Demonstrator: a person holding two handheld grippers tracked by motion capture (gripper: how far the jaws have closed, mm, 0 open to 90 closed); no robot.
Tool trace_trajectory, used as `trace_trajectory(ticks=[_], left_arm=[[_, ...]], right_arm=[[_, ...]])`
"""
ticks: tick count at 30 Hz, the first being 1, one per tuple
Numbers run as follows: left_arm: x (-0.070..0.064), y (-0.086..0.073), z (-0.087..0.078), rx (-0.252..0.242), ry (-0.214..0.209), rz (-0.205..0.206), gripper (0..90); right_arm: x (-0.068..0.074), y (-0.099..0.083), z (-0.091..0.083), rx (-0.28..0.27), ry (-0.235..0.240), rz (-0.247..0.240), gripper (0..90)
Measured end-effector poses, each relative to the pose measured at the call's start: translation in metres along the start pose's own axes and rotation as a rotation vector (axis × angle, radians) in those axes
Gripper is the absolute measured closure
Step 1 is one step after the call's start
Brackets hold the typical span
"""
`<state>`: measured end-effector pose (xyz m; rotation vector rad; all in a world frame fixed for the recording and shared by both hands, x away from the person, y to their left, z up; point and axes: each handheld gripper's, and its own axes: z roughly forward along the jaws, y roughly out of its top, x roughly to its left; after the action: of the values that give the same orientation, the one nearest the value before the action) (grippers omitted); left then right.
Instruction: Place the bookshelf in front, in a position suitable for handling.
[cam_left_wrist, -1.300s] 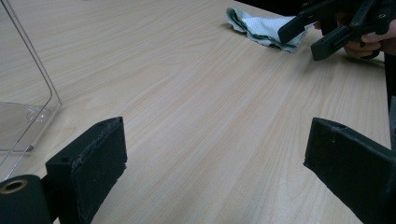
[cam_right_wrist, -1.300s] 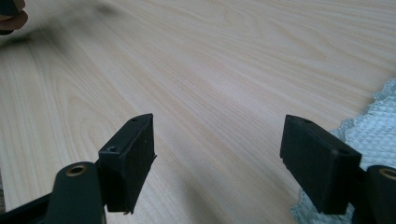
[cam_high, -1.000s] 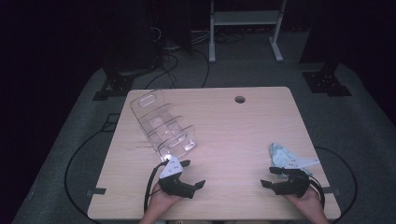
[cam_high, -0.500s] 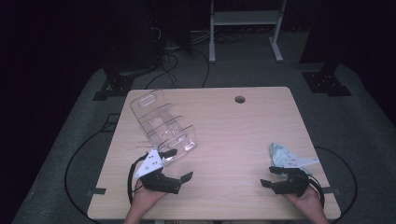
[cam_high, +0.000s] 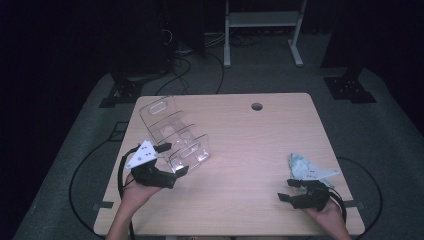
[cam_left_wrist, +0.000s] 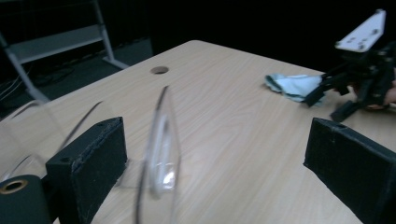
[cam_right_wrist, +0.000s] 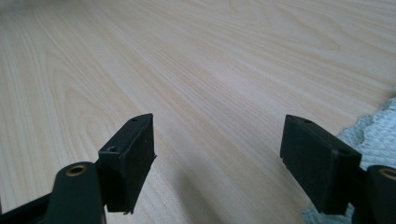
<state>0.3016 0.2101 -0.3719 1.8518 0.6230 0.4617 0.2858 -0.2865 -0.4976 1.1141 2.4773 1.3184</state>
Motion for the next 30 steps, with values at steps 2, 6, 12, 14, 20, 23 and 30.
trace_trajectory(ticks=[2,6,12,14,20,23,30], left_arm=[[0.004,-0.002,-0.001,0.005,0.004,-0.005,5.3],[0.015,-0.01,-0.004,0.032,0.024,-0.029,5.2],[0.028,-0.017,-0.005,0.052,0.039,-0.046,3.2],[0.031,-0.018,-0.003,0.06,0.038,-0.047,2.7],[0.039,-0.019,0.002,0.066,0.051,-0.046,2.4],[0.043,-0.019,0.006,0.087,0.064,-0.038,2.3],[0.051,-0.013,0.014,0.127,0.061,-0.017,2.3]], right_arm=[[0.0,0.0,0.0,0.0,0.0,0.0,25.7],[0.0,0.0,0.0,0.0,-0.002,0.004,25.8],[0.002,0.0,0.001,0.006,0.0,-0.003,25.8],[0.002,0.0,0.001,0.006,0.0,0.002,25.8],[0.002,0.0,0.002,0.016,0.003,0.002,25.8],[0.001,0.0,0.002,0.009,0.003,0.0,25.8],[0.001,-0.001,0.002,0.015,0.005,0.001,25.8]])
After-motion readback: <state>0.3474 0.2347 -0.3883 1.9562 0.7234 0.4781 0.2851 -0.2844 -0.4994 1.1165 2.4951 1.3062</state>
